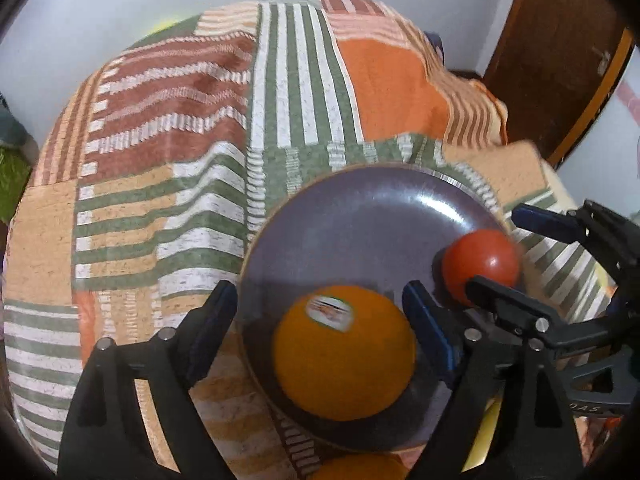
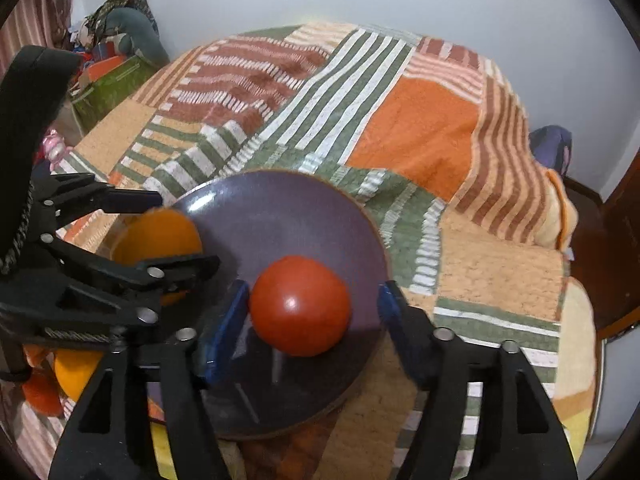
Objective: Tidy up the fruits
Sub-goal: 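Carry the orange onto the purple plate with the left gripper while the right gripper places the tomato there, then grasp another orange with the left gripper while the right gripper grasps the yellow squash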
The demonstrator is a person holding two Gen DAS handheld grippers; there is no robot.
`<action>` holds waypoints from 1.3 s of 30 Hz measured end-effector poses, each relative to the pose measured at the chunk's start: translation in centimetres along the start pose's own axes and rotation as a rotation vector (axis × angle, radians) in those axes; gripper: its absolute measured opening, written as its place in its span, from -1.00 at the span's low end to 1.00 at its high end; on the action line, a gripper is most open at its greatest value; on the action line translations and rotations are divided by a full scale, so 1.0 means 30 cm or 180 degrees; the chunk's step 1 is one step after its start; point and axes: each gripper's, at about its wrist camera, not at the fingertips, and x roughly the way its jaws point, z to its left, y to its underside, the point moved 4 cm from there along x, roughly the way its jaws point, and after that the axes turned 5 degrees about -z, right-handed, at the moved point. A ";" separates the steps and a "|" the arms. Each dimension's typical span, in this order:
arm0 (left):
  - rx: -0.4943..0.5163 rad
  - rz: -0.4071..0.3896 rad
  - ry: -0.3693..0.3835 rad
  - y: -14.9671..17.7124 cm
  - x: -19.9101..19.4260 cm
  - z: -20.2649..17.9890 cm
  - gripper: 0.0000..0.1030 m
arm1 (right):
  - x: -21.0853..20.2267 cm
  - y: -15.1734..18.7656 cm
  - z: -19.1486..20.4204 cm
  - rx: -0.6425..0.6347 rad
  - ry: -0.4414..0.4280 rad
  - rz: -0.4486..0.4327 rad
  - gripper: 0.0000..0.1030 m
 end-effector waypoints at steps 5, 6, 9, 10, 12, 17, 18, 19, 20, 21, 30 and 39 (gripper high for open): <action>0.0002 -0.0143 -0.0048 0.007 -0.101 -0.003 0.68 | -0.093 -0.015 0.008 -0.0020 0.0046 -0.0154 0.33; 0.0002 -0.0169 -0.0054 0.014 -0.131 0.001 0.68 | -0.112 -0.017 0.009 -0.0023 0.0047 -0.0177 0.34; 0.0010 -0.0214 -0.0049 0.043 -0.204 0.003 0.68 | -0.182 -0.006 0.023 -0.0022 0.0051 -0.0267 0.39; 0.0014 -0.0227 -0.0054 0.054 -0.224 0.000 0.69 | -0.210 0.001 0.028 -0.0014 0.0049 -0.0301 0.44; 0.0027 -0.0246 -0.0070 0.085 -0.265 0.002 0.70 | -0.251 0.017 0.041 -0.0011 0.0046 -0.0345 0.52; -0.0073 -0.0197 -0.0015 0.181 -0.339 0.005 0.70 | -0.319 0.107 0.099 0.0104 -0.0148 -0.0335 0.68; -0.0095 -0.0178 0.0002 0.205 -0.350 0.004 0.70 | -0.319 0.129 0.115 0.0117 -0.0186 -0.0295 0.69; -0.0106 -0.0165 0.0012 0.223 -0.358 0.003 0.70 | -0.316 0.150 0.133 0.0105 -0.0210 -0.0249 0.69; -0.0107 -0.0152 0.0016 0.241 -0.366 0.002 0.70 | -0.314 0.173 0.153 0.0080 -0.0219 -0.0210 0.69; -0.0098 -0.0141 0.0010 0.263 -0.376 0.001 0.70 | -0.312 0.196 0.170 0.0049 -0.0214 -0.0179 0.69; -0.0042 -0.0048 -0.0089 0.407 -0.398 -0.005 0.70 | -0.228 0.297 0.262 -0.0213 -0.0026 0.0081 0.70; -0.0106 0.0001 -0.0064 0.449 -0.371 0.002 0.70 | -0.282 0.320 0.183 -0.0042 0.0004 0.0064 0.36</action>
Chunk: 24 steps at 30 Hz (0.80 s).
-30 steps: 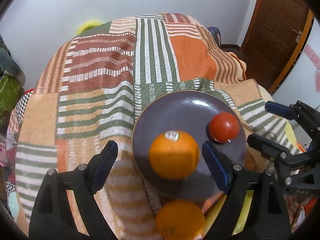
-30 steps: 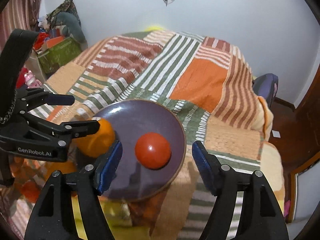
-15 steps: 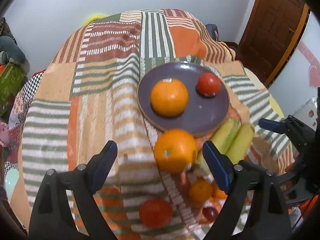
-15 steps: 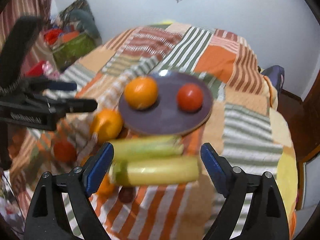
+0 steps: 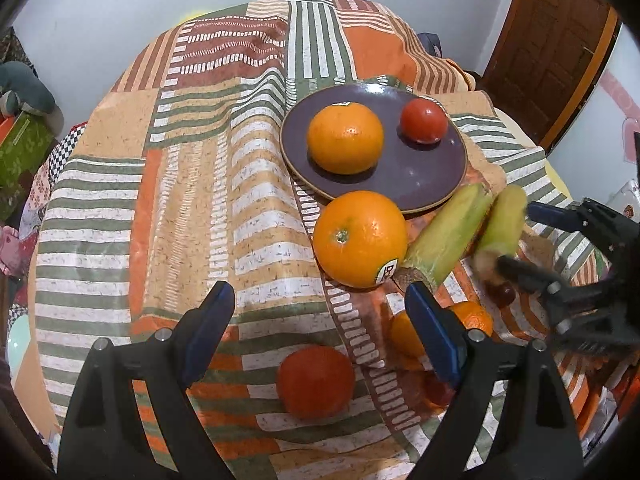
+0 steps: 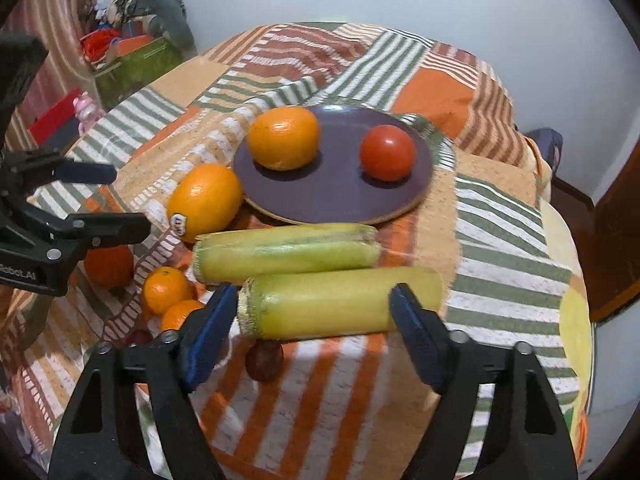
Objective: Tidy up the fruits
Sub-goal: 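Grasp another orange with the left gripper while the right gripper grasps the yellow squash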
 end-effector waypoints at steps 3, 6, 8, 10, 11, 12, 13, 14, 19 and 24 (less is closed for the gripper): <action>-0.0023 -0.0012 0.0009 -0.006 0.007 0.001 0.70 | -0.035 0.029 -0.065 0.0051 0.0136 0.0016 0.35; -0.0039 -0.0034 0.0027 -0.018 0.016 -0.005 0.70 | -0.042 0.066 -0.120 0.0091 0.0284 0.0117 0.35; -0.0046 -0.0061 0.0043 -0.024 0.018 -0.010 0.70 | -0.044 0.095 -0.149 0.0160 0.0258 0.0193 0.35; -0.0044 -0.0093 0.0049 -0.032 0.020 -0.017 0.70 | -0.053 0.106 -0.156 0.0172 0.0253 0.0218 0.35; -0.0045 -0.0101 0.0054 -0.037 0.023 -0.020 0.70 | -0.062 0.101 -0.154 0.0164 0.0270 0.0194 0.35; -0.0047 -0.0114 0.0060 -0.042 0.026 -0.023 0.69 | -0.075 0.095 -0.153 0.0170 0.0270 0.0157 0.35; -0.0047 -0.0129 0.0054 -0.046 0.028 -0.024 0.64 | -0.093 0.084 -0.154 0.0206 0.0240 0.0094 0.35; -0.0041 -0.0139 0.0041 -0.050 0.031 -0.025 0.61 | -0.109 0.078 -0.160 0.0249 0.0217 0.0042 0.35; -0.0117 -0.0087 0.0097 -0.071 0.070 -0.023 0.46 | -0.106 0.037 -0.226 0.0564 0.0273 -0.0036 0.36; -0.0208 -0.0026 0.0192 -0.080 0.107 -0.034 0.46 | -0.032 0.050 -0.306 0.0897 0.0343 0.0135 0.36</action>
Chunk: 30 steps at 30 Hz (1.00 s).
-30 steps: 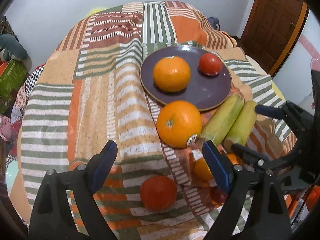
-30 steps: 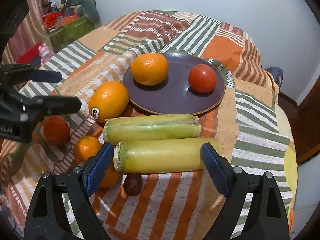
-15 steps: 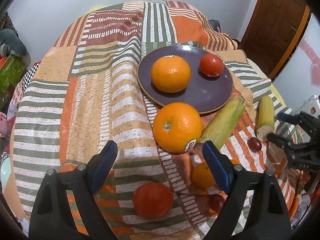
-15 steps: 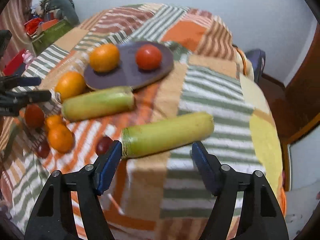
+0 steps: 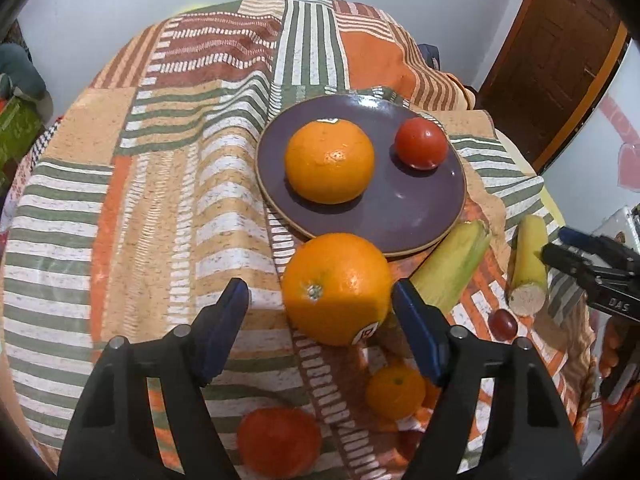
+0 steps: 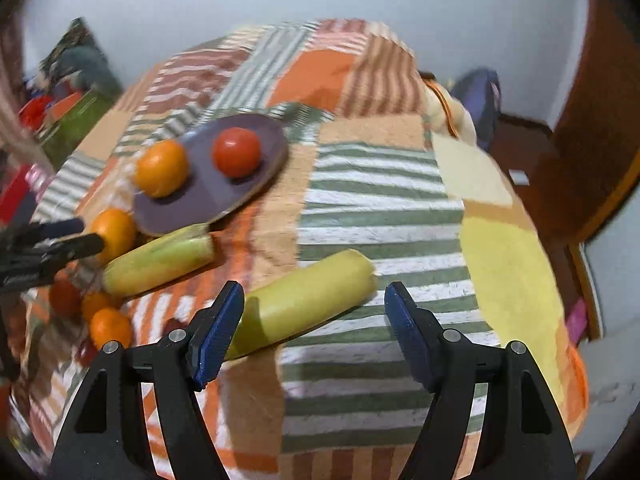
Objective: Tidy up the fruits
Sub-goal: 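Grasp another orange with the left gripper while the right gripper grasps the yellow squash, then lift the orange with the left gripper while the right gripper lifts the squash upright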
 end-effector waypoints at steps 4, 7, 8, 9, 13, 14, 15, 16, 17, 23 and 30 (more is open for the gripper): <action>0.0028 0.0081 -0.0014 0.006 0.049 -0.013 0.46 | 0.032 0.004 -0.006 0.0184 -0.0076 0.0026 0.61; 0.0011 0.0104 0.0012 0.001 0.064 -0.012 0.41 | 0.084 0.009 0.023 0.0243 -0.0149 0.0141 0.72; 0.0005 0.0109 0.0046 0.000 0.067 -0.014 0.36 | 0.094 0.007 0.030 0.0218 -0.0117 0.0140 0.75; -0.0002 0.0125 0.0110 0.002 0.069 -0.016 0.24 | 0.102 0.004 0.041 0.0170 -0.0083 0.0132 0.75; 0.0045 0.0111 0.0097 0.001 0.063 -0.021 0.23 | 0.093 0.002 0.063 0.0026 -0.0076 0.0068 0.53; 0.0053 0.0106 0.0084 0.000 0.058 -0.021 0.23 | 0.087 0.003 0.065 0.0000 -0.0124 0.0060 0.40; 0.0062 0.0089 0.0049 -0.001 0.049 -0.020 0.23 | 0.081 0.004 0.070 -0.0035 -0.0195 0.0062 0.34; 0.0064 0.0072 0.0027 0.000 0.043 -0.019 0.23 | 0.071 0.007 0.080 -0.0089 -0.0289 0.0064 0.23; 0.0059 0.0050 0.0011 0.000 0.032 -0.015 0.23 | 0.063 0.010 0.089 -0.0134 -0.0335 0.0055 0.14; -0.0019 -0.0061 0.0013 0.005 -0.053 0.013 0.23 | 0.030 0.039 0.195 -0.0640 -0.0457 0.0041 -0.17; 0.0049 -0.0148 -0.0017 0.037 -0.143 0.018 0.23 | 0.016 0.061 0.201 -0.0674 -0.0499 0.0185 -0.24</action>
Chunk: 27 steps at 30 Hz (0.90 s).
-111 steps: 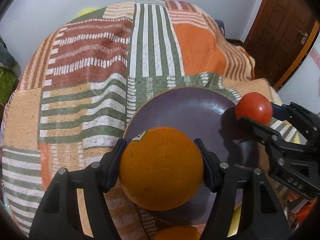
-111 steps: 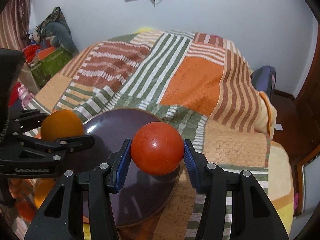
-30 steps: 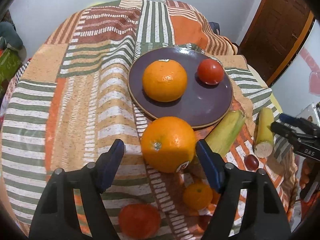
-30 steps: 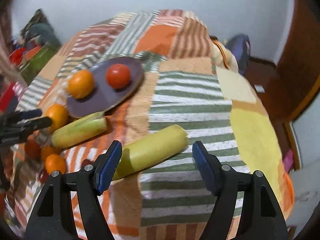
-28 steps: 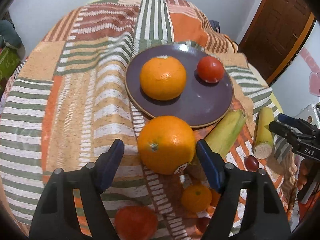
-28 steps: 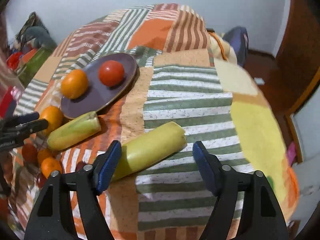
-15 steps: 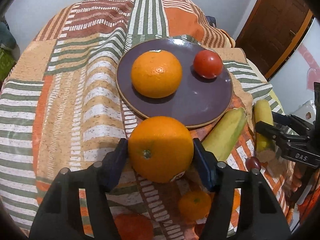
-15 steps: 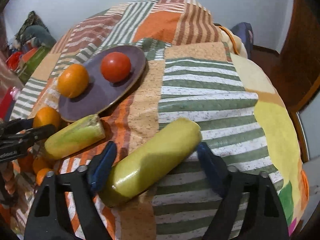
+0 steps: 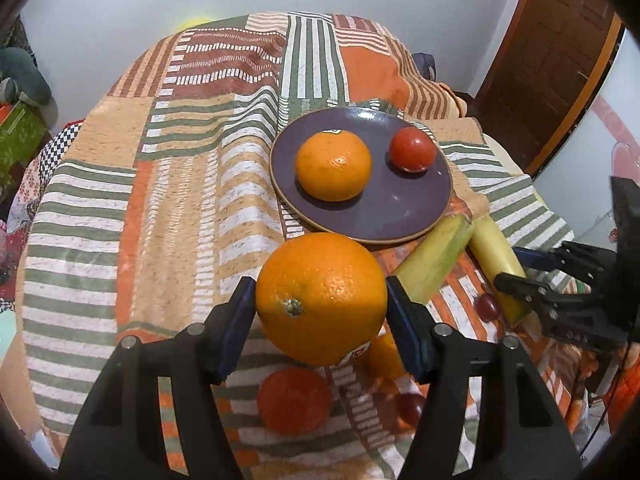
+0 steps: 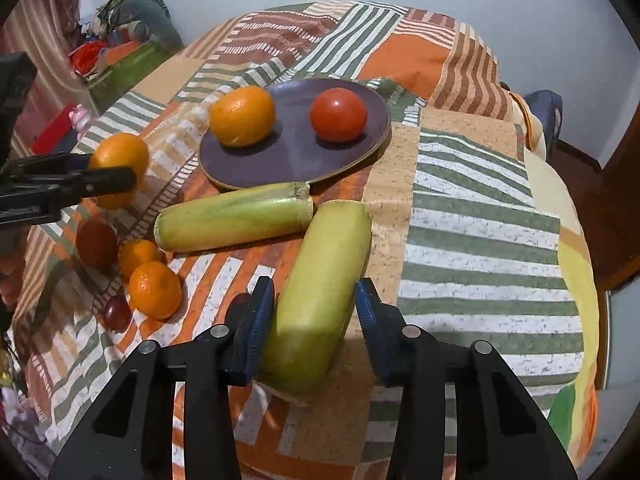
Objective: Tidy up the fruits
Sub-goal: 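Lift the orange with the left gripper while the right gripper lifts the squash upright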
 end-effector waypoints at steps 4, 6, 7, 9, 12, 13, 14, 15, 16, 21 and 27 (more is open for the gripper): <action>0.0006 0.0006 -0.0001 0.011 -0.014 -0.005 0.23 | 0.043 -0.020 -0.011 0.0108 -0.0011 0.0108 -0.19; 0.0004 0.0017 -0.0003 0.013 -0.011 -0.008 0.23 | 0.071 -0.026 -0.012 0.0129 0.0040 0.0136 -0.17; 0.0003 0.0021 -0.0004 0.014 -0.012 -0.009 0.23 | 0.071 -0.025 -0.008 0.0135 0.0066 0.0127 -0.18; 0.0005 0.0018 0.0004 0.012 -0.017 -0.011 0.23 | 0.062 -0.030 -0.004 0.0110 0.0122 0.0079 -0.21; 0.0019 -0.0030 0.0007 -0.005 -0.029 -0.013 0.23 | 0.024 -0.046 -0.005 0.0043 0.0225 -0.0050 -0.28; 0.0025 -0.0054 0.0002 -0.013 -0.034 -0.015 0.23 | 0.004 -0.058 -0.013 0.0050 0.0229 -0.0110 -0.29; 0.0029 -0.0073 0.0001 -0.020 -0.038 -0.017 0.23 | -0.012 -0.069 -0.018 0.0070 0.0222 -0.0159 -0.30; 0.0030 -0.0096 0.0001 -0.030 -0.041 -0.019 0.23 | -0.031 -0.083 -0.026 0.0090 0.0215 -0.0215 -0.31; 0.0031 -0.0115 0.0002 -0.040 -0.043 -0.022 0.23 | -0.054 -0.101 -0.033 0.0106 0.0215 -0.0284 -0.31; 0.0058 -0.0208 -0.0005 -0.094 -0.043 -0.038 0.23 | -0.125 -0.196 -0.042 0.0137 0.0172 -0.0550 -0.32; 0.0104 -0.0293 -0.0060 -0.164 -0.031 -0.044 0.23 | -0.106 -0.303 -0.003 0.0073 0.0068 -0.0714 -0.32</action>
